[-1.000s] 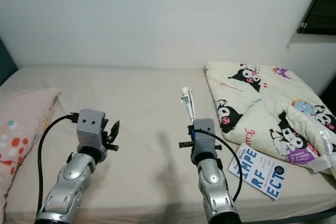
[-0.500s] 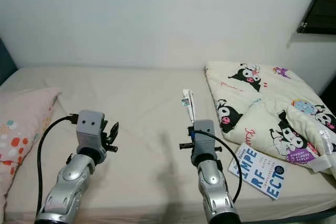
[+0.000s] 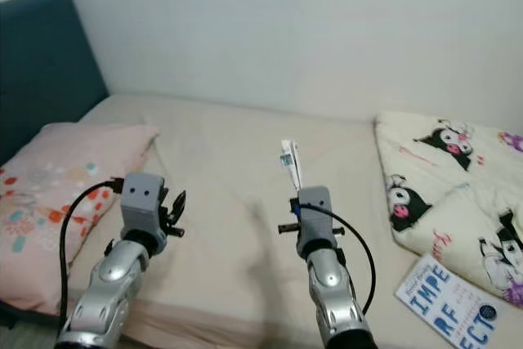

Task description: Clean up the room

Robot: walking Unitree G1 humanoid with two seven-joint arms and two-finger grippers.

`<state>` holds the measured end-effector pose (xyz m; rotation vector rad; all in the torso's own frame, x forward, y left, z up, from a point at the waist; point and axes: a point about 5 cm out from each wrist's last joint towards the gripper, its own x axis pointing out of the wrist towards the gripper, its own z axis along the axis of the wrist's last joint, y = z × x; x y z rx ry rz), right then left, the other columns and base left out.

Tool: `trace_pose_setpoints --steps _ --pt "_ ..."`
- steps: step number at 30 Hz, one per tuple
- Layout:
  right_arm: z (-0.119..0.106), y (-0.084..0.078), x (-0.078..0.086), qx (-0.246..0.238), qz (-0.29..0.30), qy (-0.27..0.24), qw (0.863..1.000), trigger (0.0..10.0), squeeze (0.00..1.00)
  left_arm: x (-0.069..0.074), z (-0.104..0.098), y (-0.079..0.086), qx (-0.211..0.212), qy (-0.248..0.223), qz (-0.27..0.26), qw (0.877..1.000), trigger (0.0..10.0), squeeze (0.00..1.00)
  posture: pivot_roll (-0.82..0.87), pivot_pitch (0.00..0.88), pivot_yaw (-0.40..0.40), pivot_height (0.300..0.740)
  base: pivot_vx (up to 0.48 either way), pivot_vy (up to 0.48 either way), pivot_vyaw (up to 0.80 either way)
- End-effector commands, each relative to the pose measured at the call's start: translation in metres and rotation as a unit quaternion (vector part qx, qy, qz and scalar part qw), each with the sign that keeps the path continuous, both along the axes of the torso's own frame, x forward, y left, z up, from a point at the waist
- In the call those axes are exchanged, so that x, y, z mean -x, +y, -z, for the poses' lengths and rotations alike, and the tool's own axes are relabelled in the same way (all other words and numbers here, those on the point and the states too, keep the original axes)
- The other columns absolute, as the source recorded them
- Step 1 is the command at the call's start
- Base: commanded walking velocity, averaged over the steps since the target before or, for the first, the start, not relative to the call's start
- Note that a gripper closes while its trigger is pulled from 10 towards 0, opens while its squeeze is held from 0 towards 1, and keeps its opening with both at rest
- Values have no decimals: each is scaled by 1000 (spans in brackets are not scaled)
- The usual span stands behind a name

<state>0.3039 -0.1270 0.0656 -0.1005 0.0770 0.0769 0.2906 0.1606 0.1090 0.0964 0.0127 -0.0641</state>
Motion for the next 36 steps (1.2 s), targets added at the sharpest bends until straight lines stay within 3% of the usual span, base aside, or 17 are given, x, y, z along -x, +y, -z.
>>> trace_pose_setpoints --steps 1,24,36 --pt "1 0 0 -2 -1 0 1000 10000 0 2 2 1 -5 6 -1 1000 10000 0 114 0 -95 740 0 0 800" --pt "2 1 0 -2 -7 1 1000 10000 0 4 4 -2 2 14 3 1000 10000 0 115 0 -97 740 0 0 800" --pt "8 6 1 -1 -28 25 999 10000 0 5 7 5 3 31 -23 999 10000 0 115 0 -104 740 0 0 800"
